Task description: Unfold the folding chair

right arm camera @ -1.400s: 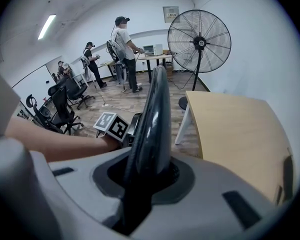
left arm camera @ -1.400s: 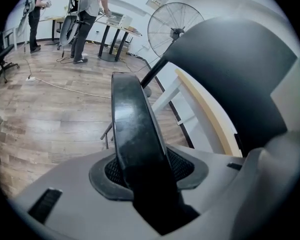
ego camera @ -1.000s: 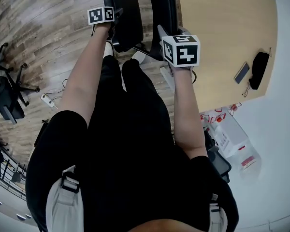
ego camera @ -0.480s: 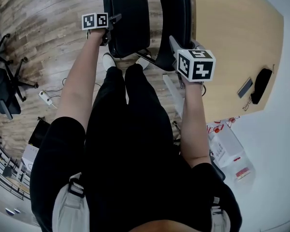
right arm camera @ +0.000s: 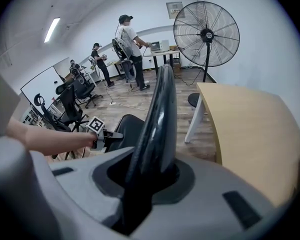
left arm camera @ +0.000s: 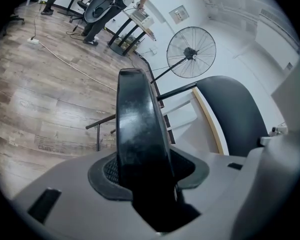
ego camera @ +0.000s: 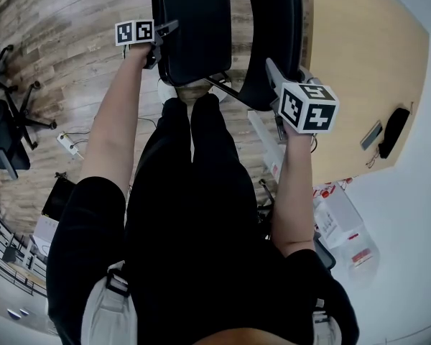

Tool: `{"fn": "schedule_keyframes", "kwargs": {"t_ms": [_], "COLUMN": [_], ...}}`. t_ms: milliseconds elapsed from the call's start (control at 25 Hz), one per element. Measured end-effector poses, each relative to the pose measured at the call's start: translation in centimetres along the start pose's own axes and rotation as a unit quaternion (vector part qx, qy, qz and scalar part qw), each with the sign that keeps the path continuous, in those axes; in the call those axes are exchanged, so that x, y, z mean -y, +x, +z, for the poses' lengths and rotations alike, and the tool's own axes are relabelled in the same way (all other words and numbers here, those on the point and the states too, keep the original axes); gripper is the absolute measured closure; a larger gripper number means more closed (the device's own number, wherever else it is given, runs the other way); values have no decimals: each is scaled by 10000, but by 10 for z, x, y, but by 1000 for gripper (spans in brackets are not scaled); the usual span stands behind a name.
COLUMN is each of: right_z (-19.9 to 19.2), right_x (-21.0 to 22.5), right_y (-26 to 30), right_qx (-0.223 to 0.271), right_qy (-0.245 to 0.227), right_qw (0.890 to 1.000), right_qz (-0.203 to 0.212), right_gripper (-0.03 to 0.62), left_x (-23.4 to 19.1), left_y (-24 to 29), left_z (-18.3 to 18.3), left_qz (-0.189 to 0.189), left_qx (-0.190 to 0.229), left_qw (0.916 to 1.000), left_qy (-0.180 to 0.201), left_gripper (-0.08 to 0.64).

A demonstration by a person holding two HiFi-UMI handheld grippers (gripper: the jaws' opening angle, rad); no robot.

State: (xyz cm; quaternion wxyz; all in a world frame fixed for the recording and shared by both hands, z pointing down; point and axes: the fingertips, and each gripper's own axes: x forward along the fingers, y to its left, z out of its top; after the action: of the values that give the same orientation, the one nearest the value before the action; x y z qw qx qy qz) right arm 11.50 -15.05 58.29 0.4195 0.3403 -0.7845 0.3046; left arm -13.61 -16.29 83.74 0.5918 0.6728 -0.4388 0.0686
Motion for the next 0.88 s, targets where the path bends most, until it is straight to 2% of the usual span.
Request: {"fn": "schedule_keyframes", "kwargs": {"t_ms": [640,880], "right_z": [-6,-15], "right_x": [-16,-8], "right_y": [31,44], "right_qx": [-338,-502], "right_qy": [208,358], "right_qw": [9991,9978], "right_qz": [149,259], "right_gripper": [514,517], "left_x": [-79,-112], "left_y": [-18,-17], "left_z": [-8,-16], "left_qz": [-594,-731], "left_qx": [60,-1], "left_qw": [9977,9961], "left_qy": [-307,-484], "left_gripper": [350,348]}}
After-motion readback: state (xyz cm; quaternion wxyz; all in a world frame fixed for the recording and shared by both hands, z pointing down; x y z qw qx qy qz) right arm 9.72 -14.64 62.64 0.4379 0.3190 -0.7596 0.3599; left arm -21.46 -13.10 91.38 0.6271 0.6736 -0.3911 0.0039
